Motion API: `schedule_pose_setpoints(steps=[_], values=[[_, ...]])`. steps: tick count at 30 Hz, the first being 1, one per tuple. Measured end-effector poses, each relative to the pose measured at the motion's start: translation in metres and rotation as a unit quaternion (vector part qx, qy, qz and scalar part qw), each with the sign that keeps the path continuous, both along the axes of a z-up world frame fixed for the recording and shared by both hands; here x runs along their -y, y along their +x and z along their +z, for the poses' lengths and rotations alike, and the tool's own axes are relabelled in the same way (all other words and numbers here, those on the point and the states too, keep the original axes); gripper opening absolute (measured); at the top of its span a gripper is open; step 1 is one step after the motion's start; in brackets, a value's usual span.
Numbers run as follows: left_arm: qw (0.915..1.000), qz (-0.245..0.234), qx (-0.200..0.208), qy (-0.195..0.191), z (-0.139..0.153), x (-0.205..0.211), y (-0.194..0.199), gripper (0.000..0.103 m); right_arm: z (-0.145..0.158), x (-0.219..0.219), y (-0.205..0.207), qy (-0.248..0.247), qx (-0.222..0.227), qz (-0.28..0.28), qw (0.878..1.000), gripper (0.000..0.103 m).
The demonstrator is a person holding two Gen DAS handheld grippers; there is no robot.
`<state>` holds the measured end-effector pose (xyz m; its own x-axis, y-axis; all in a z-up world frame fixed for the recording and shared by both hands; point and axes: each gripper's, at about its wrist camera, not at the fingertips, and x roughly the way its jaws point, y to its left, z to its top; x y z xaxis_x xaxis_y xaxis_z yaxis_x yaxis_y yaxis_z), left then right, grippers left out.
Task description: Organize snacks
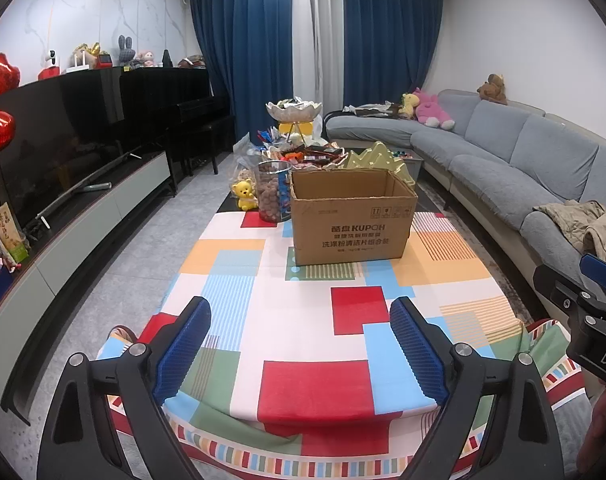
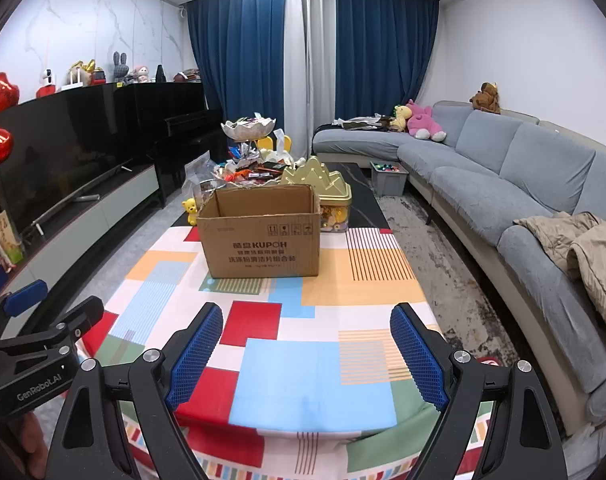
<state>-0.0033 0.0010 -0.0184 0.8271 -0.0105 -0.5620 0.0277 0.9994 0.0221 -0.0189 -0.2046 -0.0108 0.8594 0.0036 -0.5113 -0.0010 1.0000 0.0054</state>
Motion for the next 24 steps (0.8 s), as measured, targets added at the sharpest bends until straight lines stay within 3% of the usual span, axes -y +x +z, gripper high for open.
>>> schedule_pose_setpoints(steps=[3, 24], values=[[1.0, -0.002, -0.005, -0.002, -0.0001, 0.0037, 0.0009, 0.098, -0.0005, 0.0005, 0.001, 0.001, 0.0, 0.0, 1.0, 0.087], [1.0, -0.002, -0.006, -0.003, 0.0011, 0.0093, 0.0011, 0.098, -0.0005, 0.0009, 0.0016, 0.002, -0.001, -0.001, 1.0, 0.087]])
